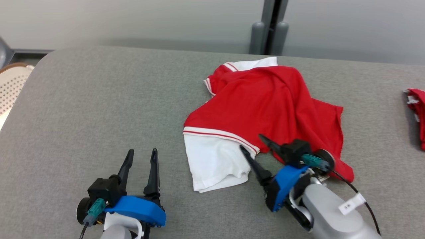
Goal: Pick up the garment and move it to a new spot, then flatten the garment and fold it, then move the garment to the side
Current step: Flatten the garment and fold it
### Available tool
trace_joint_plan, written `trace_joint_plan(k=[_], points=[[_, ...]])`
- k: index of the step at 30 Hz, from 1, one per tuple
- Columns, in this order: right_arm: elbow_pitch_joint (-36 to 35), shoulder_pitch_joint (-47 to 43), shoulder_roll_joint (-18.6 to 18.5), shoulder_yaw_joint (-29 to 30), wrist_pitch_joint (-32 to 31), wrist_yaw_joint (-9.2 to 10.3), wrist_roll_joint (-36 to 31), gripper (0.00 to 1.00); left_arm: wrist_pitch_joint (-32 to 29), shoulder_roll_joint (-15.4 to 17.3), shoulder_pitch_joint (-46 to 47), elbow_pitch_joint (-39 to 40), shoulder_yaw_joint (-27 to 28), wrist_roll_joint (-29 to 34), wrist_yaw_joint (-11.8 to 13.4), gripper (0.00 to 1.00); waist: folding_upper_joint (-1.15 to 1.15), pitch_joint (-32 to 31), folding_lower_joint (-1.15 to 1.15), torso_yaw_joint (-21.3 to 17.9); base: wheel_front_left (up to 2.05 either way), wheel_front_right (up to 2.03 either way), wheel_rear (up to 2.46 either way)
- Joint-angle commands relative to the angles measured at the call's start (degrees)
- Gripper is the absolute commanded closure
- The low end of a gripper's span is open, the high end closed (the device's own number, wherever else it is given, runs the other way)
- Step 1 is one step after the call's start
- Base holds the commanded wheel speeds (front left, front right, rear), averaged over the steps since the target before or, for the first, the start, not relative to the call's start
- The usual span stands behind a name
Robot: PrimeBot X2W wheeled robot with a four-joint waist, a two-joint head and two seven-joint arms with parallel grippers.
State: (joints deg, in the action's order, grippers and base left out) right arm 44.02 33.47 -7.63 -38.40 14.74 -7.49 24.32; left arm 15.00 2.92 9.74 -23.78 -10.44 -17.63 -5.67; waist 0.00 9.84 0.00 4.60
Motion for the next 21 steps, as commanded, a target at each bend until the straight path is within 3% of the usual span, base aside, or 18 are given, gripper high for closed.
trace_joint_plan(k=[1,8,11,21], points=[[-0.49,-1.81,-0.03,2.22,0.28,0.0,-1.05,0.0,0.26,-0.05,-0.34,-0.27,-0.36,0.21,-0.25,0.0,0.0,-1.28,0.0,-1.42,0.0,0.0,0.0],[-10.9,-14.59,2.71,24.33,0.51,0.0,-12.6,0.0,0.26,-0.04,-2.64,-0.83,-0.25,-1.02,0.23,0.0,0.0,-4.15,0.0,-5.15,0.0,0.0,0.0],[-16.23,-20.02,4.25,30.98,0.52,0.0,-17.13,0.0,0.26,-0.04,-3.74,-0.47,0.17,-1.77,0.45,0.0,0.0,-5.03,0.0,-6.34,0.0,0.0,0.0],[-23.72,-27.23,4.77,35.04,0.52,0.0,-17.7,0.0,0.26,-0.04,-7.19,2.02,1.91,-3.37,1.48,0.0,0.0,-6.44,0.0,-7.78,0.0,0.0,0.0]])
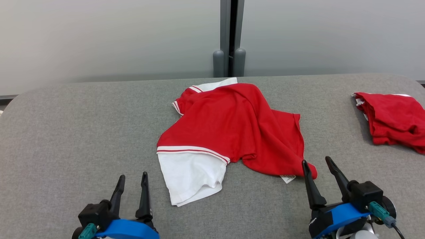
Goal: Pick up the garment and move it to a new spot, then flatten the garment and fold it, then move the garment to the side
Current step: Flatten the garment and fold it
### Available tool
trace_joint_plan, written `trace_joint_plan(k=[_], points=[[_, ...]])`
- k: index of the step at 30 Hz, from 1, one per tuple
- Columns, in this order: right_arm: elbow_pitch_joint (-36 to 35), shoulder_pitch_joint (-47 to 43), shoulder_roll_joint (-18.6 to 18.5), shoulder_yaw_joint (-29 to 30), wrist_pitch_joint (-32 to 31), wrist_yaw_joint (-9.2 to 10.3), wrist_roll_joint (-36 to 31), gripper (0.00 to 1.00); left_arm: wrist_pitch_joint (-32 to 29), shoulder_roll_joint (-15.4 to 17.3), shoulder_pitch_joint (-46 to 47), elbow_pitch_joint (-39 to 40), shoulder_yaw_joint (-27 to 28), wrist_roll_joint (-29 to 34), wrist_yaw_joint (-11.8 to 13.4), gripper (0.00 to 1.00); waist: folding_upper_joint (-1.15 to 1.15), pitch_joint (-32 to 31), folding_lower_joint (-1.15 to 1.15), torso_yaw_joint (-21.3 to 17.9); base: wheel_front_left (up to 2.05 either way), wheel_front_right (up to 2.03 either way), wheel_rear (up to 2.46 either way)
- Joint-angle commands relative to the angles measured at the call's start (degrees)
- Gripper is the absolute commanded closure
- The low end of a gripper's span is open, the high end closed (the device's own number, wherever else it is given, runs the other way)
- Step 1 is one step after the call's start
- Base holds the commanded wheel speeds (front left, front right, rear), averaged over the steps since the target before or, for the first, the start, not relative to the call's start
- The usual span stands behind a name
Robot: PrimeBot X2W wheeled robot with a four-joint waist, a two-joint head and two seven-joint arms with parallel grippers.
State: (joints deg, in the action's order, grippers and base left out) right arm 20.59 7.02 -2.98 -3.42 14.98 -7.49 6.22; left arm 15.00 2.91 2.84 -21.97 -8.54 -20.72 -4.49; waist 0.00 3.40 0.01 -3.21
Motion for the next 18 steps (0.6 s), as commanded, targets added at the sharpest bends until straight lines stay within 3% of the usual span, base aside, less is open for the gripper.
trace_joint_plan(k=[1,18], points=[[-0.39,-0.92,0.13,0.17,0.28,0.0,0.48,0.0,0.26,-0.03,-0.62,0.37,0.07,-0.33,0.35,0.0,0.0,-0.02,-0.01,0.1,0.0,0.0,0.0],[0.85,-0.28,0.12,1.85,0.29,0.0,0.92,0.0,0.26,-0.03,-1.71,1.37,0.22,1.2,0.42,0.0,0.0,0.13,-0.01,1.79,0.0,0.0,0.0]])
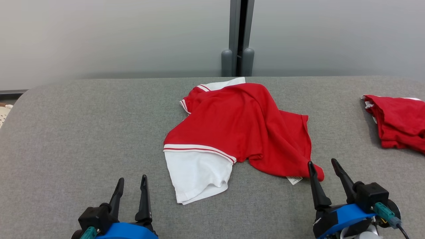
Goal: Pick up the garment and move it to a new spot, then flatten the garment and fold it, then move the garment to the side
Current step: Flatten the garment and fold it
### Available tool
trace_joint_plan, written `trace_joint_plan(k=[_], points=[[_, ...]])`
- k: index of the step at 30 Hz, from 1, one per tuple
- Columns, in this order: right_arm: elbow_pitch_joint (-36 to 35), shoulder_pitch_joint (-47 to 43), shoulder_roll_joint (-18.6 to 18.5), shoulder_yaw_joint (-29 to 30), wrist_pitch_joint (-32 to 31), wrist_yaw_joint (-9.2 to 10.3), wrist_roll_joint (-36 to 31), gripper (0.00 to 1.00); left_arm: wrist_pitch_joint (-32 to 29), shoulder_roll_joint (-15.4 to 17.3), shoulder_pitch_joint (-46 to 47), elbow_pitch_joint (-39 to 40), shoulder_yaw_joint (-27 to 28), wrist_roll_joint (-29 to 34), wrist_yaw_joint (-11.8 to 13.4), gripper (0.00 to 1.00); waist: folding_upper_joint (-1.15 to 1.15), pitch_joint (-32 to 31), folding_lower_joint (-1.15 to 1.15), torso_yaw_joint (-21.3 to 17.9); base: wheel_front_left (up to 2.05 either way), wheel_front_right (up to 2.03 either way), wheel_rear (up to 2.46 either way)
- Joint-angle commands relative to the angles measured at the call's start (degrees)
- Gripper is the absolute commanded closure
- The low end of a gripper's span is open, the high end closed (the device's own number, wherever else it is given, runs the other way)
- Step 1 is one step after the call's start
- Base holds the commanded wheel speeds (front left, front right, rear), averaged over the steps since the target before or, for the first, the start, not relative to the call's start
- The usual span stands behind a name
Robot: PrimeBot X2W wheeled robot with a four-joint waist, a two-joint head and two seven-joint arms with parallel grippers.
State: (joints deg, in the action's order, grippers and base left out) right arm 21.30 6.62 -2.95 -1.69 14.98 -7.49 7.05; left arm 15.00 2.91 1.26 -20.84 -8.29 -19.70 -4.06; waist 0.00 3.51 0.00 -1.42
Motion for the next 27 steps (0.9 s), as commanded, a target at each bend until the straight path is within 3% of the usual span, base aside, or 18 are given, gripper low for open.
trace_joint_plan(k=[1,7,14,23,24,27], points=[[0.24,0.21,0.09,0.16,0.29,0.0,0.1,0.0,0.26,-0.03,-0.15,0.27,-0.09,0.25,-0.05,0.0,0.0,0.02,0.0,-0.03,0.0,0.0,0.0],[0.59,0.75,0.09,0.28,0.29,0.0,0.0,0.0,-0.24,-0.04,0.14,-1.11,-2.15,0.59,-0.54,0.0,0.0,0.21,0.0,-0.26,0.0,0.0,0.0],[1.3,1.51,0.09,-0.97,0.29,0.0,-0.15,0.0,-8.99,-0.02,2.88,-5.37,-8.38,-2.59,-0.49,0.0,0.0,0.89,0.0,-1.9,0.0,0.0,0.0],[2.52,2.06,0.04,-0.98,0.29,0.0,-0.7,0.0,-14.36,0.04,5.84,-10.45,-9.19,-4.04,0.75,0.0,0.0,2.28,0.0,-5.4,0.0,0.0,0.0],[2.72,1.97,0.03,-0.73,0.29,0.0,-0.7,0.0,-14.5,0.05,6.12,-10.94,-9.09,-4.08,1.03,0.12,0.0,2.37,0.0,-5.61,0.0,0.0,0.0],[3.52,1.87,0.05,0.05,0.29,0.0,-0.66,0.0,-14.27,0.04,6.41,-12.07,-8.71,-5.02,1.14,0.87,0.0,2.55,0.0,-5.89,0.0,0.0,0.0]])
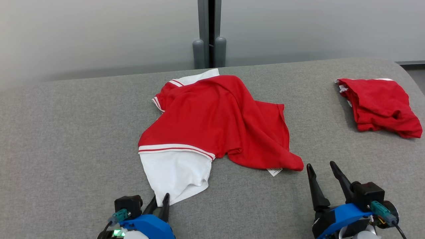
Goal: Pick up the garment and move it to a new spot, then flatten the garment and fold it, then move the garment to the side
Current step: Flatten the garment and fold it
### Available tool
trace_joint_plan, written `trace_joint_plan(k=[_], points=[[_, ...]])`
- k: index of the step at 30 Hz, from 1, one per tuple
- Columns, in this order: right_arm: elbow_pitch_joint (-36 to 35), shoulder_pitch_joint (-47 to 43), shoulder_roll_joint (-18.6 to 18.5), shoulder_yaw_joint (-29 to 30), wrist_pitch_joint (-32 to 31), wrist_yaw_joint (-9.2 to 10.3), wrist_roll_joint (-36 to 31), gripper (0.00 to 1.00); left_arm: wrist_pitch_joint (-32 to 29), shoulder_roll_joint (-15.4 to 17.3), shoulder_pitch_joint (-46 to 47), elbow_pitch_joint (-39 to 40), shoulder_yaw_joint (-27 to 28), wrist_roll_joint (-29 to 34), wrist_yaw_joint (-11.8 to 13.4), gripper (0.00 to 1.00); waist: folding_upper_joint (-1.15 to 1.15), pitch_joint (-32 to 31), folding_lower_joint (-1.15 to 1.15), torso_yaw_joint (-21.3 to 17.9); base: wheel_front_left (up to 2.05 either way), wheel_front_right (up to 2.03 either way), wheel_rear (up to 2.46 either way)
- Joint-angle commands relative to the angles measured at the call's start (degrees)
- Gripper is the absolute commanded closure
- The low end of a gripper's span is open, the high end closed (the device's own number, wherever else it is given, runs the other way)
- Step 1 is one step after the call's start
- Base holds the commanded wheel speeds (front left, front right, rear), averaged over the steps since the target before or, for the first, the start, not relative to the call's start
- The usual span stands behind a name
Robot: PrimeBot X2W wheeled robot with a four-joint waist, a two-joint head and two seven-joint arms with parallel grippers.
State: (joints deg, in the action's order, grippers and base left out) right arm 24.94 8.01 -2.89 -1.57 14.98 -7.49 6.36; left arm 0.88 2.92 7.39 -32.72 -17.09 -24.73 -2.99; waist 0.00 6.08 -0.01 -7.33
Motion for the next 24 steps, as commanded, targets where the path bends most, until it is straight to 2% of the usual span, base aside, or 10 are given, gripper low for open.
trace_joint_plan(k=[1,5,13,24], points=[[0.17,0.57,0.0,0.16,0.29,0.0,0.15,0.0,0.22,0.02,0.53,-0.36,0.25,-0.28,0.2,1.0,0.0,0.02,0.01,0.05,0.0,0.0,0.0],[1.33,1.41,0.0,1.36,0.29,0.0,0.31,0.0,2.61,0.12,1.43,-0.41,1.02,-0.76,0.74,1.0,0.0,-0.02,0.01,0.85,0.0,0.0,0.0],[6.33,3.12,-0.01,2.23,-1.16,0.0,1.21,0.0,7.7,2.4,1.68,2.15,3.83,-1.01,2.67,1.0,0.0,0.15,0.01,3.39,0.0,0.0,0.0],[16.38,7.78,-0.02,0.61,-0.78,0.0,3.25,0.0,7.91,3.54,0.43,6.38,3.95,-1.12,3.83,1.0,0.0,1.01,0.01,5.0,0.0,0.0,0.0]])
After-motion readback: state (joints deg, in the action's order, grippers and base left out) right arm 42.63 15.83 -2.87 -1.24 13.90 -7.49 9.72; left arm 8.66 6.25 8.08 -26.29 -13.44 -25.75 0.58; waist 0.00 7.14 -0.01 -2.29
